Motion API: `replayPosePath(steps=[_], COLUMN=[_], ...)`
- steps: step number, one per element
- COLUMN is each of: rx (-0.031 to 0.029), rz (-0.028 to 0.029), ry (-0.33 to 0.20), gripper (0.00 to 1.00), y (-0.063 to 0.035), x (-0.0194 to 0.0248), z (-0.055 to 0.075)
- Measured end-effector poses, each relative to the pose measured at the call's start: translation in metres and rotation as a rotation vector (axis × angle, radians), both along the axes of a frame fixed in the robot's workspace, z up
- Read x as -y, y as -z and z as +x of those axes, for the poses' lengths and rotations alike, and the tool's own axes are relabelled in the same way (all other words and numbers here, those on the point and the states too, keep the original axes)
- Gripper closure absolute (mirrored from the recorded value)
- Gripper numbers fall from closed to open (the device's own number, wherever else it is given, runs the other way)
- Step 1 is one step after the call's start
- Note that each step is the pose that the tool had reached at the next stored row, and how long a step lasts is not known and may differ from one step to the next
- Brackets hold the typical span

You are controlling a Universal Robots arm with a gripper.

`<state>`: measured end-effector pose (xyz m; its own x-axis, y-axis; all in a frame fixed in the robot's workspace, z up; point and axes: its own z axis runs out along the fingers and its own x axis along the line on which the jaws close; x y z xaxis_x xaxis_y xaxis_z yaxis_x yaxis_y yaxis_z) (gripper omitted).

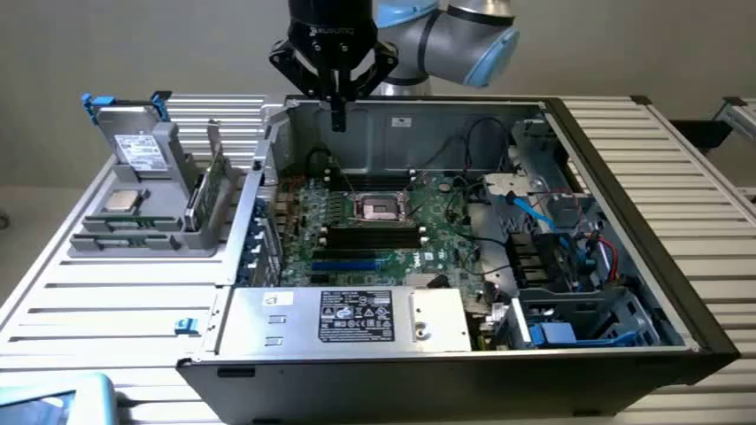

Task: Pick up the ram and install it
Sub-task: 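Reach for the ram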

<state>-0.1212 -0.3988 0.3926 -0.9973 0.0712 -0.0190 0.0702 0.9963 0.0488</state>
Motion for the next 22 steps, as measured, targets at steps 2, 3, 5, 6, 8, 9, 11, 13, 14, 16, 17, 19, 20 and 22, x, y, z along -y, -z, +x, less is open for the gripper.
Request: replayPosePath(steps=[2, 3, 5, 6, 8, 9, 11, 13, 14, 16, 17, 19, 20, 22], rx=[0.0, 0.0, 0.0, 0.0, 0.0, 0.0, -0.0001, -0.0002, -0.0001, 0.0, 0.0, 0.0, 0.0, 0.0], rz=[0.0, 0.0, 0.0, 0.0, 0.0, -0.0001, -0.0002, -0.0003, -0.0002, -0.0001, -0.0001, 0.0, -0.0001, -0.0001], ry=[0.0, 0.0, 0.0, 0.0, 0.0, 0.0, 0.0, 0.0, 0.0, 0.0, 0.0, 0.0, 0.0, 0.0], gripper=[0.89, 0.89, 0.89, 0.89, 0.89, 0.89, 0.89, 0.89, 0.89, 0.89, 0.89, 0.89, 0.89, 0.89], y=[0.0, 0.0, 0.0, 0.0, 0.0, 0.0, -0.0001, -0.0002, -0.0001, 0.0, 0.0, 0.0, 0.0, 0.0], x=[0.0, 0.0, 0.0, 0.0, 0.0, 0.0, 0.0, 0.0, 0.0, 0.0, 0.0, 0.0, 0.0, 0.0], z=[0.0, 0.0, 0.0, 0.0, 0.0, 0.0, -0.001, -0.006, -0.01, -0.019, -0.024, -0.033, -0.037, -0.045])
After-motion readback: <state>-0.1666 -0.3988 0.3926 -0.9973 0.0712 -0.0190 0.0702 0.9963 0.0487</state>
